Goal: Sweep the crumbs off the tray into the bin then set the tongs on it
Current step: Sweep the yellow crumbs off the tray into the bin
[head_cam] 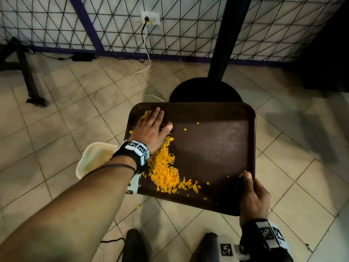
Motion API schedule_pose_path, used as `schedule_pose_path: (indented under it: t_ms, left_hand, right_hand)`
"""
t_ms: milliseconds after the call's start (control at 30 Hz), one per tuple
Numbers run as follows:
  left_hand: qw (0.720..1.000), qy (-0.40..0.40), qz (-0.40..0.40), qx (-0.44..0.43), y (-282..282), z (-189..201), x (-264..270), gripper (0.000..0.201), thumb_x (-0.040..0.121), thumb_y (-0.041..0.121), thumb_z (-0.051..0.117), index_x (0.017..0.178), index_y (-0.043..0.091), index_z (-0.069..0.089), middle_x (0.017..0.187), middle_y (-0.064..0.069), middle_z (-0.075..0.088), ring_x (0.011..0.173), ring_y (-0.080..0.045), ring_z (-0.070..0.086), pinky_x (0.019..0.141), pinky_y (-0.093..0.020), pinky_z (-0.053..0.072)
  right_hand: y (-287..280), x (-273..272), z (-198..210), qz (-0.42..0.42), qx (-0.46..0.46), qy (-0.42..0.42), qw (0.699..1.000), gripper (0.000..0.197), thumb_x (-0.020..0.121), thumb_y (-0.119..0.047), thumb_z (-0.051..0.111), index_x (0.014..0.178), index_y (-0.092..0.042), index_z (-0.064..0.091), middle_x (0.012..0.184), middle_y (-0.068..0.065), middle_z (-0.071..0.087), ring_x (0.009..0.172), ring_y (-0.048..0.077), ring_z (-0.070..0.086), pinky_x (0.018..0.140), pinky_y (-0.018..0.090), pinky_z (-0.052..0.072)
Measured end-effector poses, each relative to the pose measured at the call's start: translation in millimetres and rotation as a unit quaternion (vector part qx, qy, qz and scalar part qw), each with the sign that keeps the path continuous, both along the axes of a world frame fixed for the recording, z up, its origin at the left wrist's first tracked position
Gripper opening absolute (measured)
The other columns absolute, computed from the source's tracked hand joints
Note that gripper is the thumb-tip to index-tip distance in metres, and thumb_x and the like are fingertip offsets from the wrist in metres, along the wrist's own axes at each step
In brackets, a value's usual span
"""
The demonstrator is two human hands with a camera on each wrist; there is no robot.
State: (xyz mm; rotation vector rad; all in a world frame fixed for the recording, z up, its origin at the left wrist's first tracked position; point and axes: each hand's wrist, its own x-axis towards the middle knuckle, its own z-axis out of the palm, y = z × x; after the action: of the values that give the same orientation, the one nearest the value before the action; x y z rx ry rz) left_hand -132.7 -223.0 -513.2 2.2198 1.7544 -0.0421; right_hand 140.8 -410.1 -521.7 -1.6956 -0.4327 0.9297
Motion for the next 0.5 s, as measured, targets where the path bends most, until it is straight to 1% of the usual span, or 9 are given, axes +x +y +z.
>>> schedule_pose_path:
  t_ms: [67,100,200,233,267,300,367,433,500]
  left_hand:
    - [1.0,-0.006,0.013,-0.005,-3.0,-2.7,-14.0,0.08,0.093,0.068,0.007,0.158,0.022,0.004,0.165,0.004,-0.007,0.151,-0.015,-0.004,0.122,-0.039,0.001]
    - [1.0,-0.009,0.009,-0.004,-6.2,-4.2,-19.5,0.08,0.093,0.068,0.008,0.158,0.021,0.007,0.165,0.003,-0.003,0.151,-0.015,0.0,0.122,-0.039,0.004]
    - [0.998,-0.044,0.005,0.035,-14.4,-4.7,-30.4,0.079,0.094,0.071,0.014,0.154,0.021,0.029,0.162,0.002,0.022,0.146,-0.02,0.026,0.115,-0.038,0.027]
    - [0.997,-0.056,0.011,0.051,-14.3,-2.7,-32.2,0.079,0.094,0.072,0.014,0.152,0.022,0.033,0.161,0.002,0.026,0.143,-0.022,0.032,0.112,-0.039,0.033]
    - [0.996,-0.06,0.02,0.061,-11.0,-0.8,-33.6,0.076,0.095,0.07,0.016,0.152,0.023,0.033,0.161,0.002,0.026,0.142,-0.023,0.034,0.11,-0.039,0.035]
    - [0.996,-0.059,0.032,0.065,-5.9,1.3,-34.4,0.072,0.097,0.067,0.019,0.153,0.023,0.03,0.162,0.003,0.022,0.144,-0.022,0.031,0.11,-0.04,0.035]
    - [0.997,-0.041,0.044,0.043,5.1,6.4,-34.8,0.071,0.098,0.063,0.021,0.156,0.021,0.022,0.165,0.002,0.01,0.149,-0.021,0.018,0.116,-0.04,0.024]
    - [0.999,-0.02,0.037,0.016,11.3,8.1,-35.1,0.072,0.099,0.062,0.022,0.157,0.019,0.015,0.165,0.0,0.003,0.151,-0.021,0.009,0.119,-0.038,0.013]
    - [0.999,-0.011,0.033,0.008,8.1,4.9,-39.0,0.075,0.098,0.064,0.019,0.157,0.019,0.012,0.166,-0.001,0.002,0.151,-0.022,0.009,0.12,-0.038,0.01]
  right_hand:
    - [0.1,2.3,0.0,-0.004,0.0,-0.004,1.0,0.032,0.098,-0.036,0.055,0.108,-0.01,0.071,0.096,0.006,0.071,0.1,0.032,0.066,0.093,0.05,0.052]
    - [-0.4,3.4,-1.2,-0.006,-0.003,-0.009,1.0,0.033,0.097,-0.038,0.056,0.105,-0.01,0.071,0.093,0.007,0.071,0.1,0.034,0.066,0.092,0.051,0.053]
    - [-2.8,3.9,-4.5,-0.003,-0.003,-0.018,1.0,0.041,0.085,-0.054,0.059,0.096,-0.016,0.072,0.09,0.006,0.072,0.096,0.035,0.067,0.088,0.049,0.054]
    - [-3.4,3.2,-4.6,-0.002,-0.002,-0.015,1.0,0.044,0.082,-0.056,0.059,0.097,-0.016,0.071,0.092,0.007,0.072,0.096,0.033,0.067,0.086,0.047,0.054]
    - [-3.6,2.9,-4.5,0.001,0.001,-0.01,1.0,0.042,0.085,-0.053,0.059,0.098,-0.016,0.071,0.094,0.008,0.071,0.095,0.031,0.066,0.083,0.045,0.054]
    - [-3.8,2.8,-3.8,0.002,0.004,-0.005,1.0,0.035,0.091,-0.047,0.057,0.099,-0.015,0.07,0.094,0.009,0.07,0.094,0.03,0.066,0.079,0.04,0.054]
    - [-4.0,2.9,-1.7,0.002,0.011,0.0,1.0,0.03,0.098,-0.037,0.053,0.103,-0.013,0.069,0.091,0.007,0.069,0.09,0.027,0.066,0.067,0.031,0.057]
    - [-2.8,2.8,0.7,0.001,0.021,0.007,1.0,0.03,0.099,-0.035,0.052,0.105,-0.011,0.069,0.088,0.005,0.069,0.085,0.023,0.066,0.058,0.021,0.057]
    - [-1.5,1.7,2.6,0.0,0.024,0.009,1.0,0.029,0.099,-0.035,0.053,0.102,-0.012,0.07,0.087,0.005,0.069,0.079,0.017,0.067,0.054,0.017,0.055]
